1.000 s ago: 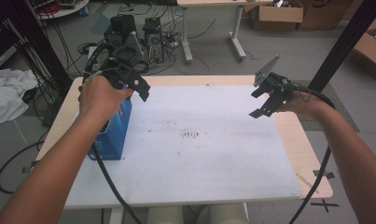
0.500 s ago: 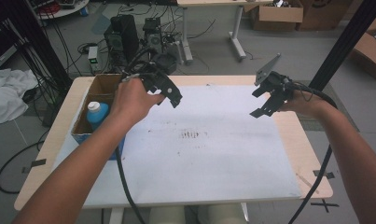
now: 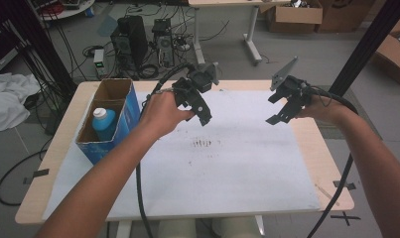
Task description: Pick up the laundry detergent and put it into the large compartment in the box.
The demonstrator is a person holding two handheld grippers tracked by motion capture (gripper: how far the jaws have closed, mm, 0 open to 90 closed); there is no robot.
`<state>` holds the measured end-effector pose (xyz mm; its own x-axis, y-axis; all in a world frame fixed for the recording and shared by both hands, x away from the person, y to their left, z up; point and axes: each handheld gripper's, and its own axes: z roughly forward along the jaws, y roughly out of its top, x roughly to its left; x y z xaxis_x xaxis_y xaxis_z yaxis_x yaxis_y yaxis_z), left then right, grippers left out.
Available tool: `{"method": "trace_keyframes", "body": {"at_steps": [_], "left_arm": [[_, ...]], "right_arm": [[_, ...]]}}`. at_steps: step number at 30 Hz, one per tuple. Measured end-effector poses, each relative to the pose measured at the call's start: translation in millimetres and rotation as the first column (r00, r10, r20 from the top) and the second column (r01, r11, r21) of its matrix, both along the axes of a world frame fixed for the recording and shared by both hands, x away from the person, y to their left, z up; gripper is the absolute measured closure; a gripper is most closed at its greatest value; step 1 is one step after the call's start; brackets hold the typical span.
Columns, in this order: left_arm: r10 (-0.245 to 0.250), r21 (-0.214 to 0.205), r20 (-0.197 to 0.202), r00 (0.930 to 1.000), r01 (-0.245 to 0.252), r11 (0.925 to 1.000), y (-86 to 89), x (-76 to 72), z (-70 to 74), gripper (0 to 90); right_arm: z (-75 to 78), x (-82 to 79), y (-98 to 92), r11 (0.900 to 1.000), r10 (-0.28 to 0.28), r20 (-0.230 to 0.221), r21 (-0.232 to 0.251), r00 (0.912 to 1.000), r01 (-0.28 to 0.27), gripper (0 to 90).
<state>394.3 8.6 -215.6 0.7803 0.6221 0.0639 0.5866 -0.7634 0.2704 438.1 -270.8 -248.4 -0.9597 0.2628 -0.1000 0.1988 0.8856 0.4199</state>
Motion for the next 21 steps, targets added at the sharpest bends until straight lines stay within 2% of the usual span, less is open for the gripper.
{"method": "trace_keyframes", "body": {"at_steps": [11,21], "left_arm": [[-0.030,-0.002,-0.017,0.9994,0.030,0.9995,-0.5,2.4,-8.9,19.8],[-0.028,-0.006,-0.025,0.9993,0.028,0.9996,1.8,3.1,-10.2,20.2]], "right_arm": [[-1.6,0.1,0.7,1.0000,0.000,-0.005,-0.003,1.0000,0.000,17.7],[-4.9,0.8,3.2,1.0000,0.003,-0.015,-0.007,0.9999,-0.003,17.7]]}}
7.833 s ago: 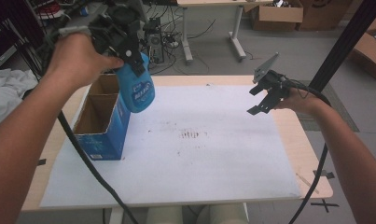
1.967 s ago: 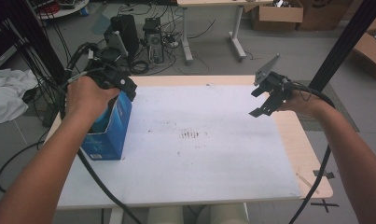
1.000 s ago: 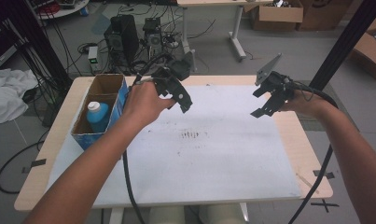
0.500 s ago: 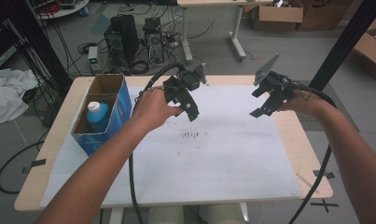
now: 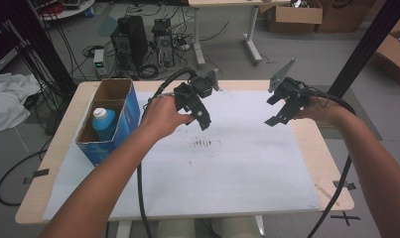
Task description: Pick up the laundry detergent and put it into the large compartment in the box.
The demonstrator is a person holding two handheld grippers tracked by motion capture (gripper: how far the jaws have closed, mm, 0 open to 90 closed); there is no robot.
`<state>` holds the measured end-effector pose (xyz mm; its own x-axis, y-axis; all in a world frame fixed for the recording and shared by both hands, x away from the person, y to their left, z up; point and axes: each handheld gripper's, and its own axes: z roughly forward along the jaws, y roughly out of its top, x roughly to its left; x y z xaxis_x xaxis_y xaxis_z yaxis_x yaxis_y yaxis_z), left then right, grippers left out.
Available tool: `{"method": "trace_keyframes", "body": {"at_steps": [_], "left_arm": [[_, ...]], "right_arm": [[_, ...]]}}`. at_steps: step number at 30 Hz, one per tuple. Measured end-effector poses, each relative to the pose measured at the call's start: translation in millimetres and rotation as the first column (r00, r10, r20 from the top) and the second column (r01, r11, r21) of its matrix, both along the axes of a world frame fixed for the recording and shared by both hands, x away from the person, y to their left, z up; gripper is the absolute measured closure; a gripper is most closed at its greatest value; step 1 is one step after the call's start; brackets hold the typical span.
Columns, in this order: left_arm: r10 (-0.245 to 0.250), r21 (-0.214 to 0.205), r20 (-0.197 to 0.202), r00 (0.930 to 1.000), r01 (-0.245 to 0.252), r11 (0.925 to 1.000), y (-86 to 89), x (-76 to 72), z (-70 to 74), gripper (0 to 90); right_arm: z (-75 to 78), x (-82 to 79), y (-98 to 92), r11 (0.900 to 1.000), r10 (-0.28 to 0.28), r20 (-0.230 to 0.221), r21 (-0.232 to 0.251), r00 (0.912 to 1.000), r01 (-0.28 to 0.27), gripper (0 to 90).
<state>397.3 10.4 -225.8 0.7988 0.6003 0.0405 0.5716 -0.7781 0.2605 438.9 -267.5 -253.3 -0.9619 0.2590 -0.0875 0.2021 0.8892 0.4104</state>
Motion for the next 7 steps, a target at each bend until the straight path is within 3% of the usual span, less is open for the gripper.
{"method": "trace_keyframes", "body": {"at_steps": [7], "left_arm": [[0.005,0.001,-0.006,1.0000,-0.005,1.0000,3.1,1.6,-0.3,20.2]], "right_arm": [[-1.3,0.3,0.8,1.0000,-0.001,-0.003,-0.006,1.0000,0.001,17.7]]}}
